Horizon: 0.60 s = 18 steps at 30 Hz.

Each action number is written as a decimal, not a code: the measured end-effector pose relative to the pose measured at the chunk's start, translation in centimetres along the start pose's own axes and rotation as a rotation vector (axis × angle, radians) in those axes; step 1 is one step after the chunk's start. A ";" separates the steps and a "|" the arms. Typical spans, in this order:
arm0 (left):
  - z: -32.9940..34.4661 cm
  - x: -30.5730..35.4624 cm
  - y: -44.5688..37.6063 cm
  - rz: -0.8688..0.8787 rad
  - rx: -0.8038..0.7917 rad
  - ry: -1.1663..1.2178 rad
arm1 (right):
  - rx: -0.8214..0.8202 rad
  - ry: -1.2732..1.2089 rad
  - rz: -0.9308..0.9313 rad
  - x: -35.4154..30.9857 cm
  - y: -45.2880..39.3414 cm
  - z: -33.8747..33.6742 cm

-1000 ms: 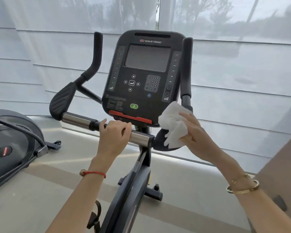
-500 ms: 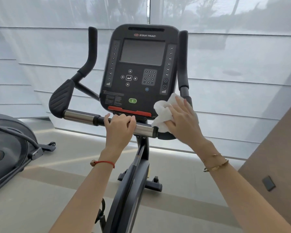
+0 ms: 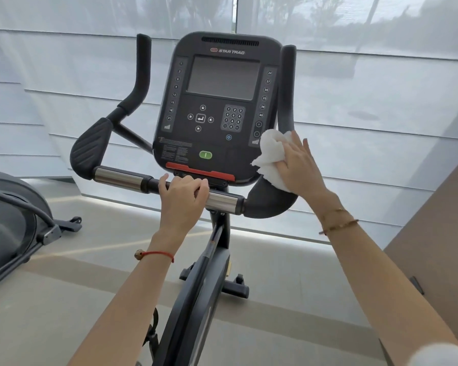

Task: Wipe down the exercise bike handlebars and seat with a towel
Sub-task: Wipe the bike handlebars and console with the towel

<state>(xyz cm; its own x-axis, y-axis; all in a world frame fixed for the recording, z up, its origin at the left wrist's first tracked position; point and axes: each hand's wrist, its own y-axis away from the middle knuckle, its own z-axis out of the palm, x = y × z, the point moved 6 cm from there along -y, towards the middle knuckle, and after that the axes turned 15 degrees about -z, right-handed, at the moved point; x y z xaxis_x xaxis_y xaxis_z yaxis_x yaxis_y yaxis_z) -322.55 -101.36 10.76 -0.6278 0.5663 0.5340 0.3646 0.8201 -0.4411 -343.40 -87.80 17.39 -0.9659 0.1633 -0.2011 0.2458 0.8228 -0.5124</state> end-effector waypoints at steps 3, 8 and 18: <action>0.0 0.0 0.1 -0.001 0.004 0.000 | -0.078 0.014 -0.069 -0.9 -0.5 0.1; 0.1 0.0 -0.1 -0.008 -0.004 -0.006 | -0.018 0.028 -0.370 -5.6 5.1 0.5; 0.4 -0.3 -0.1 -0.011 -0.001 -0.024 | 0.022 -0.035 -0.146 -0.5 1.8 -0.3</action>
<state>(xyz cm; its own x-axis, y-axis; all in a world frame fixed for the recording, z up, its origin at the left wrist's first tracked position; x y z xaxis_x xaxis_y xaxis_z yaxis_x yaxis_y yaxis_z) -322.64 -101.68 10.34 -0.6479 0.5550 0.5217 0.3583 0.8264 -0.4343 -342.50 -86.22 16.86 -0.9881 0.0236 -0.1517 0.1051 0.8244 -0.5561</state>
